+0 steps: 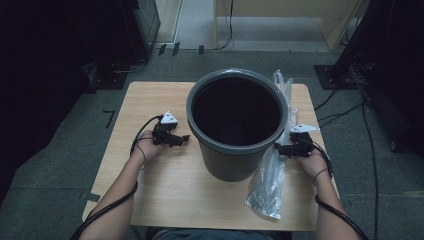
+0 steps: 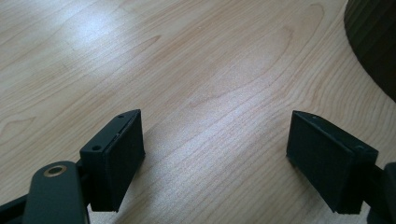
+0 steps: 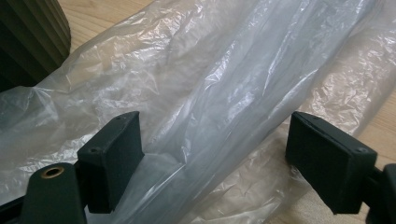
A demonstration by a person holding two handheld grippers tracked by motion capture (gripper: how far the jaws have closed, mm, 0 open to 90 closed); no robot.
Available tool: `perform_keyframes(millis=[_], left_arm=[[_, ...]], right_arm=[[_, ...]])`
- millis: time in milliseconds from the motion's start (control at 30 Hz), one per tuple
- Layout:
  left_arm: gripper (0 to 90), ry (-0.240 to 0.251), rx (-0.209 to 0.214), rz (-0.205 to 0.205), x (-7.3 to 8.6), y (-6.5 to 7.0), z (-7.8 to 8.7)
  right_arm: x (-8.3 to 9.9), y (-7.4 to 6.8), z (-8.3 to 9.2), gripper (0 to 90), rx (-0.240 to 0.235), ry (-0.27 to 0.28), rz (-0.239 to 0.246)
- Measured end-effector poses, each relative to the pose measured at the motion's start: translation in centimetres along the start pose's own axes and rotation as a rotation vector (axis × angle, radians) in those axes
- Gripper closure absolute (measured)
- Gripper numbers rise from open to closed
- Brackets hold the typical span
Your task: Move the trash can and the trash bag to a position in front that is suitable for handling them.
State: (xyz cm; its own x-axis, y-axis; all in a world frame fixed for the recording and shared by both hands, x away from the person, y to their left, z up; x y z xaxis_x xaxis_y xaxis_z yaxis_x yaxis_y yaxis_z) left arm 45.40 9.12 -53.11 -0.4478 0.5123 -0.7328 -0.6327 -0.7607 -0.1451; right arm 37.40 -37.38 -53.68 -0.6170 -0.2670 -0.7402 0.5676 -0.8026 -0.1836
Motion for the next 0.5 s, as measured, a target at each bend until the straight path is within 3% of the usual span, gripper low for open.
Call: perform_keyframes(millis=[333, 500], left_arm=[[18.0, -0.001, -0.012, 0.011, -0.06, 0.11, -0.06], [18.0, 0.0, 0.003, 0.029, -0.08, -0.13, -0.07]], right_arm=[[-0.07, -0.03, -0.09, 19.0, 0.003, 0.002, -0.005], [-0.1, -0.01, -0.11, 19.0, 0.005, 0.0, -0.005]])
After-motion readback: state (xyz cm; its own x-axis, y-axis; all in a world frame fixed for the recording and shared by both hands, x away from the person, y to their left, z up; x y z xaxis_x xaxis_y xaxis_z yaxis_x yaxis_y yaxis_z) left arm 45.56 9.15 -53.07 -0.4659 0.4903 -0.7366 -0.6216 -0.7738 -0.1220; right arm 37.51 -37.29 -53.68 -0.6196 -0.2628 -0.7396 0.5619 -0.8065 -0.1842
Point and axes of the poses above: each handheld gripper's, and its own axes: z roughly backward along the jaws, x roughly out of its underside, y roughly to its right, the point moved 2 cm from there along -z, roughly forward along the jaws, and after that the axes turned 13 degrees about -x, right-handed, at the moved point
